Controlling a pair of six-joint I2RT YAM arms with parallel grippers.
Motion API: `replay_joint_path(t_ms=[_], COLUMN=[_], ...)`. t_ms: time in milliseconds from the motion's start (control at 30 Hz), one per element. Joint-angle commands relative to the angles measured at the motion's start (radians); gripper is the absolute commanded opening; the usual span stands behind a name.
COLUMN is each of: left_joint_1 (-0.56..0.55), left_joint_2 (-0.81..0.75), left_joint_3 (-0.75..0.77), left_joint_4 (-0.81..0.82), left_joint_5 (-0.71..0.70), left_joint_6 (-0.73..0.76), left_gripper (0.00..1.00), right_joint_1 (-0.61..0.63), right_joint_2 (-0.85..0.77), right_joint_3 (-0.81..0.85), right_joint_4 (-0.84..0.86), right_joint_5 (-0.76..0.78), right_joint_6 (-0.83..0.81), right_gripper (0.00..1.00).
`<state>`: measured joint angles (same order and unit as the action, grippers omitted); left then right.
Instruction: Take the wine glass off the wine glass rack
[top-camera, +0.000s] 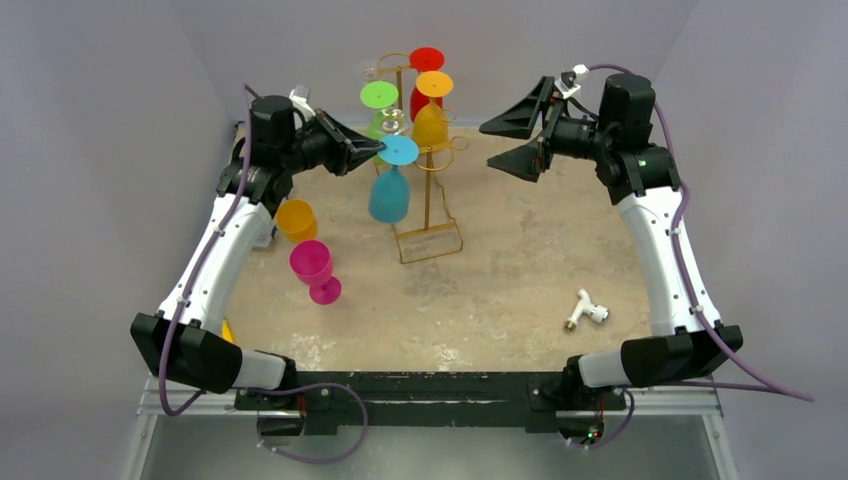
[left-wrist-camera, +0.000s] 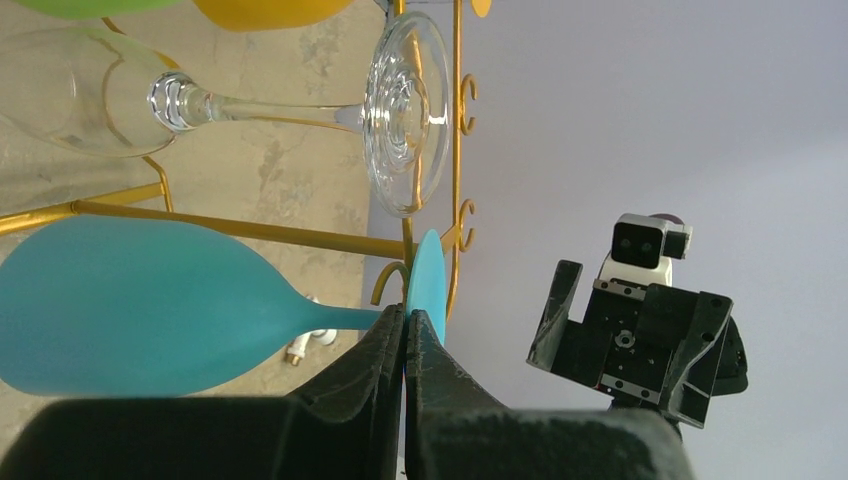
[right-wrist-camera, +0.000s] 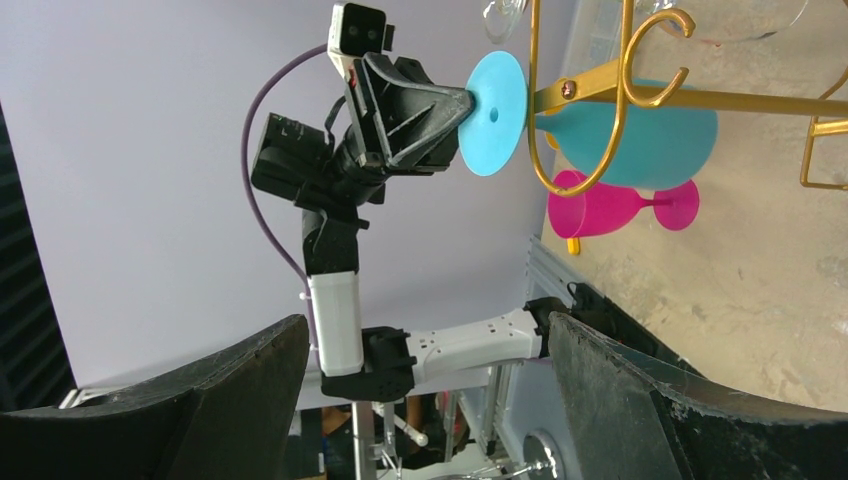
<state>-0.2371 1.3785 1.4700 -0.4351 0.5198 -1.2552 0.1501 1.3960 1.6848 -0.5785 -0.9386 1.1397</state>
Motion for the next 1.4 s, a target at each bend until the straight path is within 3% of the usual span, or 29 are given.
replay_joint_path(t_ms=[0,633,1367], left_joint_1=[-0.004,0.019,0.021], left_joint_2=[-0.042,-0.073,-0.090], left_joint_3=[0.033,0.039,-0.038], left_joint_4=[0.024,-0.027,0.122], left_joint_5=[-0.006,-0.048,-0.050], left_joint_6=[-0.052,-0.027,0.014], left_gripper=[0.00,0.00,0.00], right_joint_1=[-0.002,-0.002,-0.001], right_joint_2=[-0.012,-0.016,-0.006], right_joint_3=[0.038,0.023,0.017], right_joint_4=[0.008,0.009,0.010], right_joint_5=[-0.036,-0.043,-0.045], right_joint_6=[-0.024,-0.032,-0.040], right_gripper=[0.88,0.88,0.88])
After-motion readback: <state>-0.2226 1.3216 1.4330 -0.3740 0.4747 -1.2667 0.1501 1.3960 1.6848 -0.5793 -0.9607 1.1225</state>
